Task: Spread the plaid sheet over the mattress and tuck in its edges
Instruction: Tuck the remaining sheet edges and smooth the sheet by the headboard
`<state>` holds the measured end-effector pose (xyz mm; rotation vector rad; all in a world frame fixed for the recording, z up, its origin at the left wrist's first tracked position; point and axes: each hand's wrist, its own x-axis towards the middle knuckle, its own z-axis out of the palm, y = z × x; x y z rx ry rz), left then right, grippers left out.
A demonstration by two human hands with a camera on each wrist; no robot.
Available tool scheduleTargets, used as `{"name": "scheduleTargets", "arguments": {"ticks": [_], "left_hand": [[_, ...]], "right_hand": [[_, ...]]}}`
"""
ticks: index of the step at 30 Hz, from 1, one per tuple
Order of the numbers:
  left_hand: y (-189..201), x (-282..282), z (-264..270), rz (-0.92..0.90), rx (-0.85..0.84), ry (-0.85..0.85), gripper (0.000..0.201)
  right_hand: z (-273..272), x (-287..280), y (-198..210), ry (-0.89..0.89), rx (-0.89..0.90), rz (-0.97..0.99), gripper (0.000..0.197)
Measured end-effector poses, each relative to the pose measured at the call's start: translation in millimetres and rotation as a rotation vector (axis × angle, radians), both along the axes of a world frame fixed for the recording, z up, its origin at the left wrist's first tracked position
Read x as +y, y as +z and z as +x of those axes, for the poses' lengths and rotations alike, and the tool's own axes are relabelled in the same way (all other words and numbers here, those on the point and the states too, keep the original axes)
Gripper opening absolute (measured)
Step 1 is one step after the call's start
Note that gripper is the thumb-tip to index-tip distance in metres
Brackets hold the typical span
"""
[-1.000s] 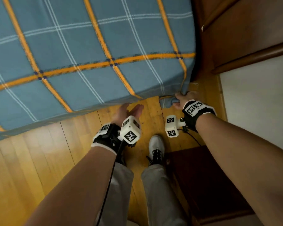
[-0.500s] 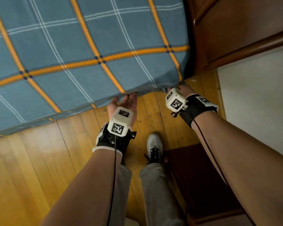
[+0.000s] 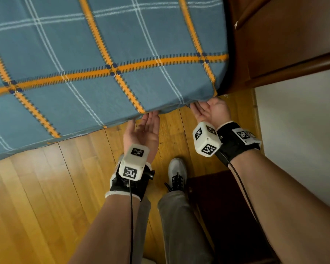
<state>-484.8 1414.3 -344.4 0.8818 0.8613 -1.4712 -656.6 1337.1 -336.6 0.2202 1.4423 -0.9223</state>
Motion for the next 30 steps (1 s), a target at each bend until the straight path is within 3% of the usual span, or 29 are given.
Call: {"name": "scheduleTargets", "arguments": {"ticks": [4, 9, 13, 17, 19, 23, 30], "left_hand": [[-3, -4, -4, -0.102, 0.041, 0.079, 0.080], [-11, 3, -4, -0.092, -0.036, -0.045, 0.073], [-11, 7, -9, -0.196, 0.004, -0.049, 0.076], [-18, 7, -11, -0.177, 0.020, -0.035, 0.080], [-22, 4, -10, -0.185, -0.007, -0.035, 0.077], [-23, 4, -9, -0.195, -0.030, -0.053, 0.067], [-22, -1, -12, -0.244, -0.073, -0.061, 0.070]], "right_hand": [[0, 0, -7, 0.011, -0.040, -0.109, 0.025], [1, -2, -16, -0.015, -0.057, -0.151, 0.036], [5, 6, -16, 0.021, -0.047, -0.183, 0.039], [1, 6, -16, 0.000, -0.059, -0.218, 0.042], [4, 6, -16, -0.023, -0.065, -0.233, 0.038], [8, 7, -25, -0.046, -0.156, -0.255, 0.051], [21, 4, -40, -0.072, -0.226, -0.269, 0.040]]}}
